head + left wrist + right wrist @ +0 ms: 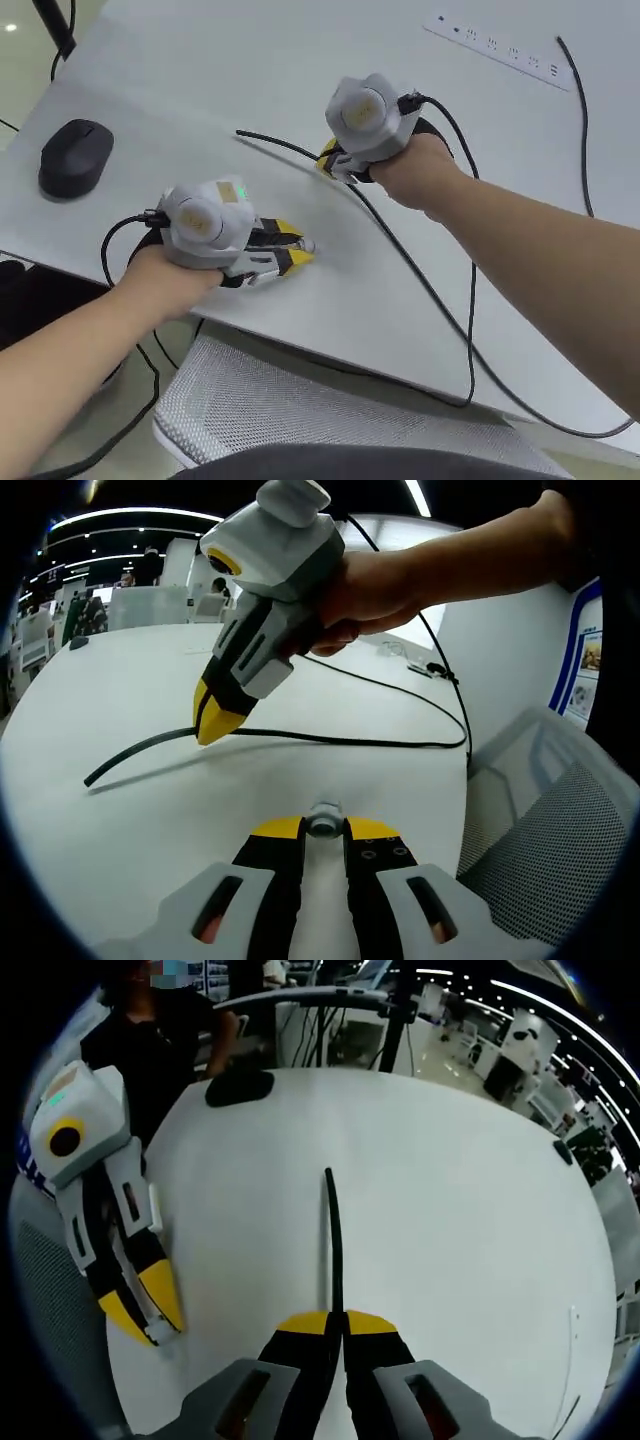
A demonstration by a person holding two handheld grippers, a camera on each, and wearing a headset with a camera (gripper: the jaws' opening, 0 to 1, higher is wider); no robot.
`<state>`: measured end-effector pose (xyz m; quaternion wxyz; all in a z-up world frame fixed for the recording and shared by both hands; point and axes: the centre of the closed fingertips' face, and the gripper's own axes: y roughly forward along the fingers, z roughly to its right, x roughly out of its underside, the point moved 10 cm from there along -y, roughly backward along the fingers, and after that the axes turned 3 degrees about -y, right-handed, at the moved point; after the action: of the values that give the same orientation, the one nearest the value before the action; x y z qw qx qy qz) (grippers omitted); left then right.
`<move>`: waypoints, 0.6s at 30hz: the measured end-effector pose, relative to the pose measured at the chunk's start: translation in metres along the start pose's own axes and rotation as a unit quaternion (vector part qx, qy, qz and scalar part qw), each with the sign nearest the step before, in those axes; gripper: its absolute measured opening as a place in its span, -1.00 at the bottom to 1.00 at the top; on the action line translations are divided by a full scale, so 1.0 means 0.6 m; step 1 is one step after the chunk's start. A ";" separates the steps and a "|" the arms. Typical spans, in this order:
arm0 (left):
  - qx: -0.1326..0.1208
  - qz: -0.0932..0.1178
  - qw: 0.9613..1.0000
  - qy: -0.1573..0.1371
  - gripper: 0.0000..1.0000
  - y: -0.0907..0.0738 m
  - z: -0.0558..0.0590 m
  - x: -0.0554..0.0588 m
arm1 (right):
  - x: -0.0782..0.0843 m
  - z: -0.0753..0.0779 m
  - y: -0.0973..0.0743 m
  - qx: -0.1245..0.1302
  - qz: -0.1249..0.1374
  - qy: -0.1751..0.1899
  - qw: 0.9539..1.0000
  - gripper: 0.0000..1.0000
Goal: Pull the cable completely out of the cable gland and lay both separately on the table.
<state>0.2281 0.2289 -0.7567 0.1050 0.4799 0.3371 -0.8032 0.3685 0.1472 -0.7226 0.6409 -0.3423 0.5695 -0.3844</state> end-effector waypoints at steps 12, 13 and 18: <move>-0.025 -0.006 0.999 0.019 -0.69 -0.002 -0.009 0.009 | 0.003 -0.007 0.016 -0.012 0.002 -0.006 1.000 -1.00; -0.026 -0.007 0.999 0.019 -0.69 -0.002 -0.009 0.010 | 0.003 -0.007 0.017 -0.010 0.001 -0.006 1.000 -1.00; -0.030 -0.016 0.999 0.028 -0.69 -0.005 -0.011 0.016 | 0.000 -0.006 0.017 -0.010 0.003 -0.008 1.000 -1.00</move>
<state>0.2261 0.2370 -0.7655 0.0973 0.4937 0.3716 -0.7802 0.3661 0.1518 -0.7320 0.6434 -0.3500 0.5693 -0.3735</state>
